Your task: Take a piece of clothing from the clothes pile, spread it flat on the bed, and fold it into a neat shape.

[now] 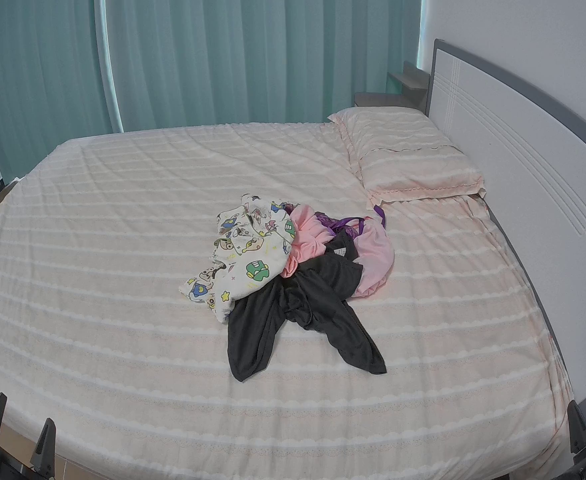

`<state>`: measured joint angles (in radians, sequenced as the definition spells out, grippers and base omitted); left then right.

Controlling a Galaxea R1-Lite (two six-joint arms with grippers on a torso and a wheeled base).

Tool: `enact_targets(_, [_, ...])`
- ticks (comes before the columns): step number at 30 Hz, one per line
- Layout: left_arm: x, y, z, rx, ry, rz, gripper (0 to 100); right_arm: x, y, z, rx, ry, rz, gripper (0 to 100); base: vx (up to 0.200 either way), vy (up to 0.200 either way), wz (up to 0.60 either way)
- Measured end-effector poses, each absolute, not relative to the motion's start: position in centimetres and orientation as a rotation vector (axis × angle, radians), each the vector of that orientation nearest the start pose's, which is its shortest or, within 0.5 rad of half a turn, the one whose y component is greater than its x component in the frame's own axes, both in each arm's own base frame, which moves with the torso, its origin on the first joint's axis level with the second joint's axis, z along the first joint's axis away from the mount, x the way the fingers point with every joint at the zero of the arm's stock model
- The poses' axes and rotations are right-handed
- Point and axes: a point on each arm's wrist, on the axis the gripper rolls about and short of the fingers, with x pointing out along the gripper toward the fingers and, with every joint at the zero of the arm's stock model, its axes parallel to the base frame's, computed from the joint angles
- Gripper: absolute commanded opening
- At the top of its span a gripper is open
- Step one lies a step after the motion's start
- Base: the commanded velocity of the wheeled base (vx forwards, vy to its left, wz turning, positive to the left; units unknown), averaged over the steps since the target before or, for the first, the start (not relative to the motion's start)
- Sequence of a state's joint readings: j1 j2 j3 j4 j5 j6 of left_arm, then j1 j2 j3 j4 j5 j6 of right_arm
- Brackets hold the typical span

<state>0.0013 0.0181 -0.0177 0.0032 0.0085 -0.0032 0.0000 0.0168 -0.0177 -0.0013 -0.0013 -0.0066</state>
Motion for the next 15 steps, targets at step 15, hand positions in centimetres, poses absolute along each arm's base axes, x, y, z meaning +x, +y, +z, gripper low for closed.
enact_targets(15, [-2.28, 0.01, 8.06, -0.001, 0.002, 0.009, 100, -2.28, -0.01, 8.03, -0.009, 0.003, -0.001, 100, 0.000, 0.000, 0.00])
